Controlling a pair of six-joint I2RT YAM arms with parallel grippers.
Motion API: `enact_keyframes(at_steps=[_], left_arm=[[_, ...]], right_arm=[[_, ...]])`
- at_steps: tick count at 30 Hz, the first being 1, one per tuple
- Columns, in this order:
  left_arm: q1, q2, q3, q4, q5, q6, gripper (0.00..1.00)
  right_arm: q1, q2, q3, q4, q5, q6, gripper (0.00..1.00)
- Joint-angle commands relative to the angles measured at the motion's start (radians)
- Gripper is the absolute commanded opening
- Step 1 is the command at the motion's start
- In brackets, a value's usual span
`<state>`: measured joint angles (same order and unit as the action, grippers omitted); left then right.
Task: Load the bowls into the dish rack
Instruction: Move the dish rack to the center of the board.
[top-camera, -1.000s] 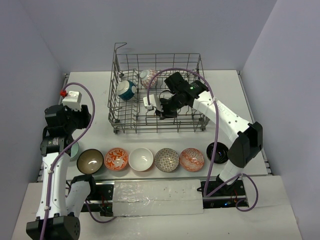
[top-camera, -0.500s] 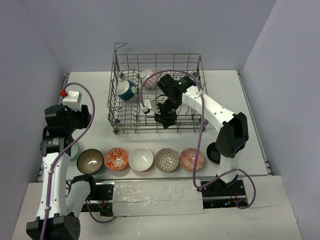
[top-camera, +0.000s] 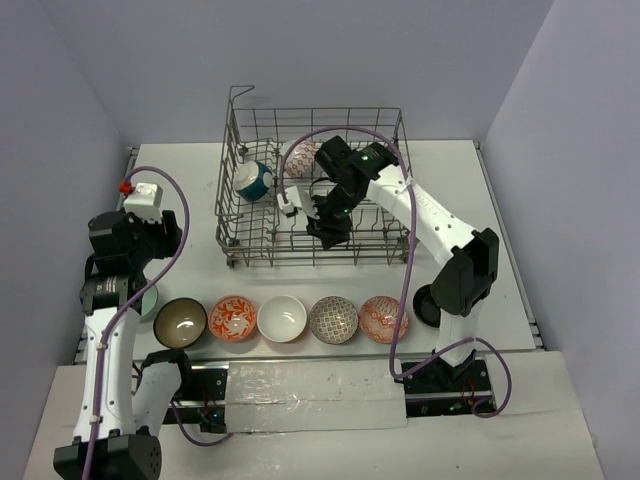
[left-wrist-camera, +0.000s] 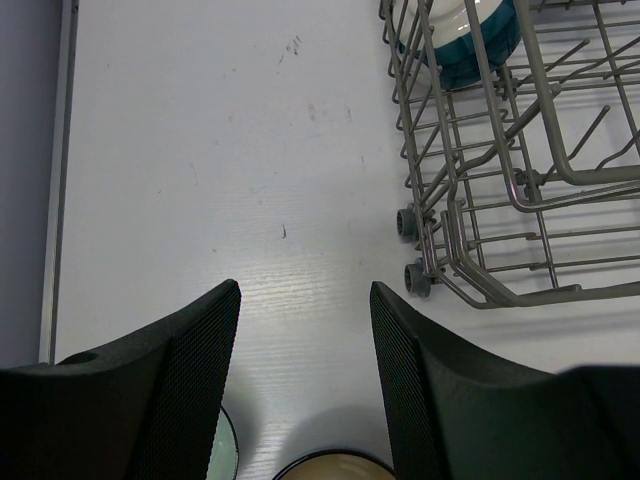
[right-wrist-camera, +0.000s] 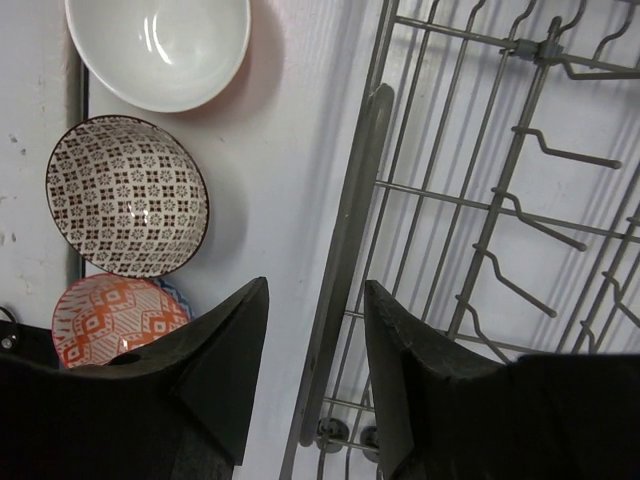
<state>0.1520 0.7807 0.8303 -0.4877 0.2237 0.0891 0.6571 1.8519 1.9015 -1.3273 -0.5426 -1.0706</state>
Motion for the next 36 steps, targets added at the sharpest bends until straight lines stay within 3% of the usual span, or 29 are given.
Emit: enact_keyframes(at_steps=[1, 13, 20, 23, 24, 27, 30, 36], left_arm=[[0.008, -0.015, -0.008, 0.035, 0.025, -0.008, 0.61], [0.009, 0.003, 0.013, 0.026, 0.026, -0.011, 0.61], [0.009, 0.012, 0.016, 0.024, 0.023, -0.011, 0.61], [0.009, 0.029, 0.030, 0.020, 0.029, -0.012, 0.61], [0.009, 0.038, 0.053, 0.017, 0.031, -0.011, 0.61], [0.006, 0.118, 0.142, -0.029, 0.042, -0.005, 0.59], [0.000, 0.207, 0.243, -0.077, 0.072, -0.005, 0.56], [-0.023, 0.281, 0.416, -0.087, 0.109, -0.034, 0.60]], right_arm=[[0.007, -0.039, 0.064, -0.104, -0.019, 0.003, 0.51], [0.006, -0.077, 0.140, -0.040, -0.033, 0.070, 0.52], [-0.004, -0.017, 0.277, 0.025, -0.066, 0.164, 0.50], [-0.008, 0.016, 0.309, 0.149, -0.014, 0.274, 0.40], [-0.010, 0.029, 0.317, 0.196, 0.007, 0.300, 0.30], [-0.014, 0.098, 0.370, 0.226, 0.018, 0.351, 0.17], [-0.014, 0.167, 0.418, 0.226, 0.029, 0.379, 0.15], [-0.014, 0.224, 0.381, 0.273, 0.038, 0.388, 0.15]])
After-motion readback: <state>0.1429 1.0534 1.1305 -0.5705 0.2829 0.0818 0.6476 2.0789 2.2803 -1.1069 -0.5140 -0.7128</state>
